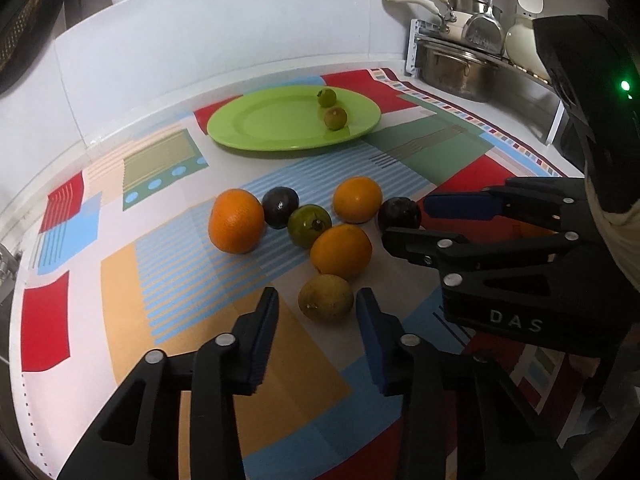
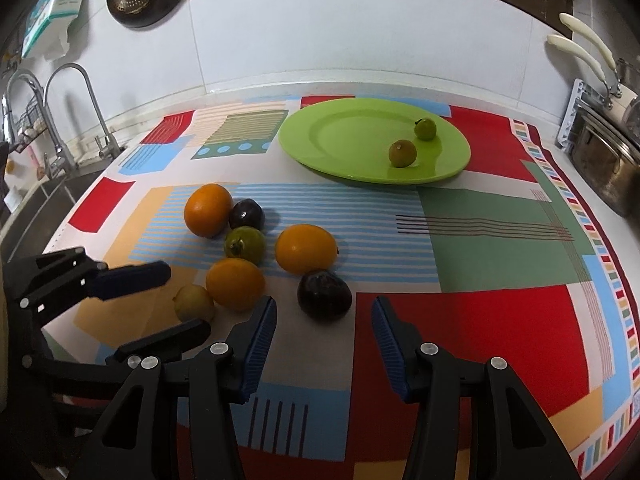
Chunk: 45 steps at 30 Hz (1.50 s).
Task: Organize fruits
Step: 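Grasp a small yellow-brown fruit with the left gripper while the right gripper grasps a dark plum, then lift the yellow-brown fruit with the left gripper while the right gripper carries the plum over the plate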
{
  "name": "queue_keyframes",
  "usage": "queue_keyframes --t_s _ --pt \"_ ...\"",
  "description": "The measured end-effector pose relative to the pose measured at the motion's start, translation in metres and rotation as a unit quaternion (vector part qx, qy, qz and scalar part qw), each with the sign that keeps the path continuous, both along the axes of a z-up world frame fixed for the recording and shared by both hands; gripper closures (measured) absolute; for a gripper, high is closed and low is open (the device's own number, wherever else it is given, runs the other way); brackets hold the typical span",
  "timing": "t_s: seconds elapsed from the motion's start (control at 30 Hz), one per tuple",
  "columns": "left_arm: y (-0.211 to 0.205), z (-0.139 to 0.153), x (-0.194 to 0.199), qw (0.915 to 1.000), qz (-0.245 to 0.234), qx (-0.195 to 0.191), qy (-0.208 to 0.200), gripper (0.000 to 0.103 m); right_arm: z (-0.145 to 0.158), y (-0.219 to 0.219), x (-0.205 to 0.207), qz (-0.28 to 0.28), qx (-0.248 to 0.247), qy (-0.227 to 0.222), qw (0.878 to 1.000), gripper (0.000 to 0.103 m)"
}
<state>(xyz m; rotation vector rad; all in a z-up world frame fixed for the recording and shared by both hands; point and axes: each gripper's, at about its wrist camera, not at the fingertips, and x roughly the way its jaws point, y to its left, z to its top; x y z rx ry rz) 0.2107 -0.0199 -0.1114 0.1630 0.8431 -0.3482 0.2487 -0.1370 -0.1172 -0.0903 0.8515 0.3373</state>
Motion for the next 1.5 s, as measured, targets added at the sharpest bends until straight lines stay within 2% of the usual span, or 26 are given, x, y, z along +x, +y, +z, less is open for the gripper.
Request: queue_keyframes --t_s 0.1,0.2,0.4,0.73,1.1,1.5 --pt "0.001 0.000 0.002 1.0000 0.000 -0.009 0.004 0.069 -0.003 0.002 0.004 0.000 -0.001 0.005 1.000 0.058" --pt "0.001 0.000 0.002 0.9999 -0.001 -0.014 0.006 0.074 -0.006 0.004 0.006 0.001 0.000 0.011 1.000 0.064" --pt "0.002 0.000 0.002 0.9998 0.004 -0.019 0.008 0.074 -0.008 0.004 0.007 -0.005 -0.005 0.007 1.000 0.072" --pt "0.005 0.012 -0.005 0.9994 0.012 -0.032 0.001 0.074 0.003 0.004 -0.009 0.002 0.004 -0.005 1.000 0.072" --pt "0.010 0.039 -0.021 0.9986 0.019 -0.044 -0.022 0.074 0.032 0.000 -0.033 -0.005 0.012 -0.037 0.999 0.072" --pt "0.011 0.077 -0.032 0.9968 0.009 -0.039 -0.069 0.074 0.065 -0.005 -0.050 -0.013 0.029 -0.070 0.997 0.072"
